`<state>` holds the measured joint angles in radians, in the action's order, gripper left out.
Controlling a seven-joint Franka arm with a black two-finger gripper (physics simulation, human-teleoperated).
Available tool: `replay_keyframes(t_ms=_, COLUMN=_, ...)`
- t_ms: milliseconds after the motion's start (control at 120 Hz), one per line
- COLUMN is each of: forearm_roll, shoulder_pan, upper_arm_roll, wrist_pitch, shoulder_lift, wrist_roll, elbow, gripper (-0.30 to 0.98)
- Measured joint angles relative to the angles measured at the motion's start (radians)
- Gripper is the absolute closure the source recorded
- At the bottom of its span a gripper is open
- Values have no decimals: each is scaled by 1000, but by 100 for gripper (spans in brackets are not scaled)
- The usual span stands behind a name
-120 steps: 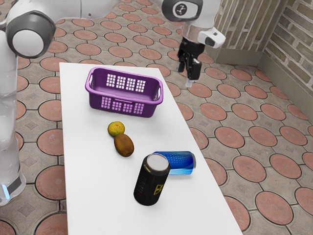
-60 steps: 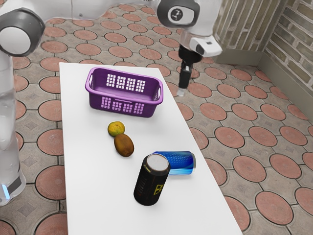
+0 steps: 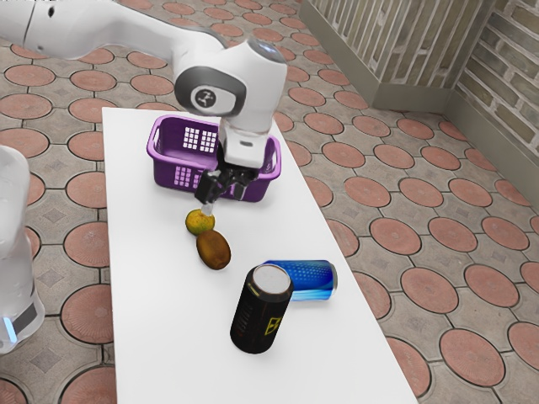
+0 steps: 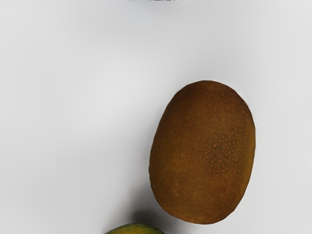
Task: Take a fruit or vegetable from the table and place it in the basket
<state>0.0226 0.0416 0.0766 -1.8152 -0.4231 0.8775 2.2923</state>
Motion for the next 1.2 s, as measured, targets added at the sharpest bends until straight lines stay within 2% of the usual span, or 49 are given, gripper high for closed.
replay_keyframes(t_ms=508, forearm_roll=69, shoulder_pan=49, upper_arm_roll=17, wrist_pitch=-60, shoulder_lift=-1, wrist_roll=246, elbow=91, gripper=0)
replay_keyframes(t_ms=1200, forearm_roll=100, shoulder_pan=49, upper_arm_roll=21, wrist_pitch=-118, shoulder_lift=50, wrist_roll=368, elbow=131, gripper=0)
